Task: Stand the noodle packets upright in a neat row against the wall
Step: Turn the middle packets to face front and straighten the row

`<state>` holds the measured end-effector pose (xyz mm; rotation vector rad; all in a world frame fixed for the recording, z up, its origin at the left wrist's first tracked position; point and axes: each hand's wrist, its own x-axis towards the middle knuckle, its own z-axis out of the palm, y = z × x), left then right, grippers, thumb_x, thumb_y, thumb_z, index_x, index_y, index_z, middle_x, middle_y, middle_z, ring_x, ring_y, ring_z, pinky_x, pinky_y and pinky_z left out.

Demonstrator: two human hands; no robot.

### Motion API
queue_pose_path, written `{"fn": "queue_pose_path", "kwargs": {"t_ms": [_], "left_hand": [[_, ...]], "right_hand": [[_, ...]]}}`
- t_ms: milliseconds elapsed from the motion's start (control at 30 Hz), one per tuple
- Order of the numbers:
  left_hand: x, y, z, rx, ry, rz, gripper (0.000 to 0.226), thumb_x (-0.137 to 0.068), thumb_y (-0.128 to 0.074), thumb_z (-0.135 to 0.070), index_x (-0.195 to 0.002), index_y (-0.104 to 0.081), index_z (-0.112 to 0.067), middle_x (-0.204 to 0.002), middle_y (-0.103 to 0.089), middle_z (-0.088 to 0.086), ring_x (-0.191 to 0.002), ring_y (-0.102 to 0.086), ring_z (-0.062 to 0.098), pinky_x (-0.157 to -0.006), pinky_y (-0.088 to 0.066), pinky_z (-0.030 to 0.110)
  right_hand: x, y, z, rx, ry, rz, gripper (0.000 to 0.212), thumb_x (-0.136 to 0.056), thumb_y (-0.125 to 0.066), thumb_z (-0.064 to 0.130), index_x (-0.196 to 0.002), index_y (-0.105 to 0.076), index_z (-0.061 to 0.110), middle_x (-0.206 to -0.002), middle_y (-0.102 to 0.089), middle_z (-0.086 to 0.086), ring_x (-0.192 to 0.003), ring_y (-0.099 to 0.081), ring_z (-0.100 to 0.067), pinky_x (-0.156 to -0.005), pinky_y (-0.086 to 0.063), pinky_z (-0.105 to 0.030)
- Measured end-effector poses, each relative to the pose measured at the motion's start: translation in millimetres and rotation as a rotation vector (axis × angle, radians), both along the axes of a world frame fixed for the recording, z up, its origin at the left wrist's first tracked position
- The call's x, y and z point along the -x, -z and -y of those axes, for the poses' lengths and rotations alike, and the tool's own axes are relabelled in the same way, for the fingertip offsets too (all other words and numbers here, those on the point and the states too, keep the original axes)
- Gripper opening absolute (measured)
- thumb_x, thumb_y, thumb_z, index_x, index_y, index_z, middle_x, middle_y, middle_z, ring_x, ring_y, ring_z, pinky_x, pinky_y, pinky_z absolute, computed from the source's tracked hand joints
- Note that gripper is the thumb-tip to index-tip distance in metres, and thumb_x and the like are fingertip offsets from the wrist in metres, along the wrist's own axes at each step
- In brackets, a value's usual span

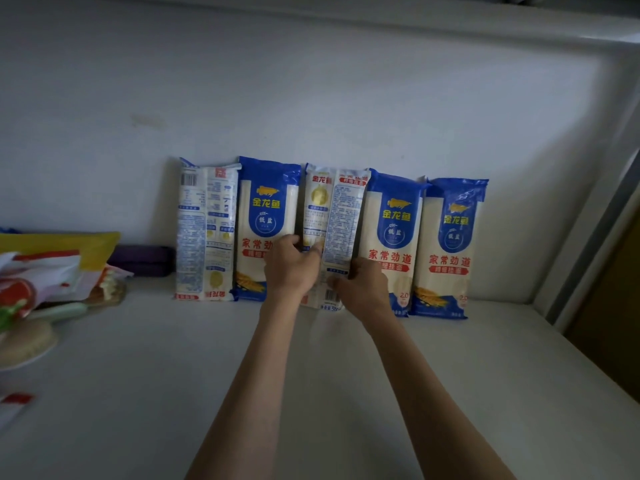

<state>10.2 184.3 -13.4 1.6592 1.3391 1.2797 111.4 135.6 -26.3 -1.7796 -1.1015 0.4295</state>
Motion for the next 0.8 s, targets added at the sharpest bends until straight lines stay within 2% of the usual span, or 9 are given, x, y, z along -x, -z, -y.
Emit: {"fn": "queue_pose_path", "kwargs": {"t_ms": [133,233,300,400,467,533,600,700,800], "left_hand": [[0.9,0.3,0.0,-0.017,0.072,-0.003,0.018,-0.093,-0.062,-0.018,-0.107,-0.07,-0.01,-0.102,-0.072,0.007,-0.095,-0.067,0.023,-0.084,-0.056,0.042],[4.5,-2.2,-0.9,0.008,0.117,0.041,0.016,-0.095,-0.061,-0.021,-0.102,-0.068,-0.008,-0.098,-0.071,0.006,-0.087,-0.066,0.019,-0.067,-0.052,0.028],[7.0,-3.9,-2.2,0.035,0.145,0.064,0.018,-0.095,-0.062,-0.024,-0.102,-0.066,-0.008,-0.098,-0.07,0.004,-0.087,-0.065,0.017,-0.062,-0.047,0.023],[11.6,-5.0,-3.0,0.086,0.192,0.127,0.016,-0.09,-0.069,-0.019,-0.102,-0.062,-0.01,-0.101,-0.071,0.003,-0.093,-0.067,0.017,-0.071,-0.051,0.027],[18.6,-9.4,-2.0,0.145,0.26,0.203,0.027,-0.085,-0.075,-0.013,-0.106,-0.06,-0.009,-0.103,-0.072,0.003,-0.095,-0.068,0.016,-0.076,-0.053,0.03],[26.3,-15.0,-0.6,0.194,0.344,0.278,0.041,-0.077,-0.081,-0.012,-0.112,-0.06,-0.009,-0.106,-0.072,0.003,-0.098,-0.068,0.016,-0.085,-0.053,0.033],[29.3,-18.7,0.8,0.205,0.383,0.224,0.05,-0.072,-0.084,-0.015,-0.117,-0.061,-0.013,-0.109,-0.072,0.0,-0.102,-0.066,0.016,-0.09,-0.052,0.036],[28.5,-21.9,6.2,0.203,0.456,0.126,0.042,-0.075,-0.082,-0.015,-0.114,-0.067,-0.02,-0.109,-0.073,-0.003,-0.103,-0.066,0.013,-0.089,-0.05,0.031],[30.0,-28.7,11.9,0.151,0.481,0.09,0.034,-0.074,-0.083,-0.016,-0.103,-0.069,-0.027,-0.1,-0.073,-0.009,-0.096,-0.066,0.008,-0.074,-0.048,0.024]], "right_hand": [[-3.9,-5.2,6.9,-0.008,-0.044,0.007,0.033,-0.08,-0.071,0.006,-0.111,-0.064,0.01,-0.109,-0.071,-0.007,-0.098,-0.069,-0.027,-0.08,-0.059,-0.046],[-7.8,-8.3,12.9,-0.031,-0.107,-0.055,0.037,-0.08,-0.067,-0.002,-0.116,-0.061,0.008,-0.114,-0.069,-0.01,-0.105,-0.066,-0.029,-0.084,-0.057,-0.048],[-8.9,-7.7,16.3,-0.055,-0.156,-0.116,0.039,-0.08,-0.064,-0.008,-0.117,-0.061,0.007,-0.114,-0.068,-0.01,-0.107,-0.065,-0.029,-0.085,-0.057,-0.049],[-14.5,-7.8,20.4,-0.073,-0.229,-0.109,0.042,-0.078,-0.064,-0.012,-0.114,-0.062,0.008,-0.105,-0.068,-0.005,-0.106,-0.064,-0.027,-0.085,-0.057,-0.046],[-23.2,-9.8,21.5,-0.063,-0.268,-0.115,0.038,-0.078,-0.065,-0.012,-0.105,-0.062,0.013,-0.1,-0.067,-0.001,-0.104,-0.065,-0.026,-0.081,-0.058,-0.042],[-31.0,-11.9,24.5,-0.038,-0.308,-0.15,0.035,-0.078,-0.066,-0.012,-0.101,-0.062,0.014,-0.102,-0.069,-0.002,-0.104,-0.066,-0.026,-0.082,-0.058,-0.042],[-37.4,-13.1,27.8,-0.013,-0.35,-0.167,0.038,-0.078,-0.066,-0.013,-0.109,-0.062,0.007,-0.109,-0.07,-0.008,-0.105,-0.067,-0.027,-0.083,-0.058,-0.042],[-42.1,-17.4,31.0,0.062,-0.39,-0.086,0.033,-0.079,-0.068,-0.009,-0.109,-0.062,0.004,-0.11,-0.07,-0.01,-0.101,-0.067,-0.024,-0.079,-0.058,-0.034],[-41.4,-32.2,33.1,0.271,-0.355,0.203,0.016,-0.083,-0.071,0.009,-0.096,-0.062,0.011,-0.098,-0.072,-0.007,-0.087,-0.07,-0.021,-0.078,-0.06,-0.036]]}}
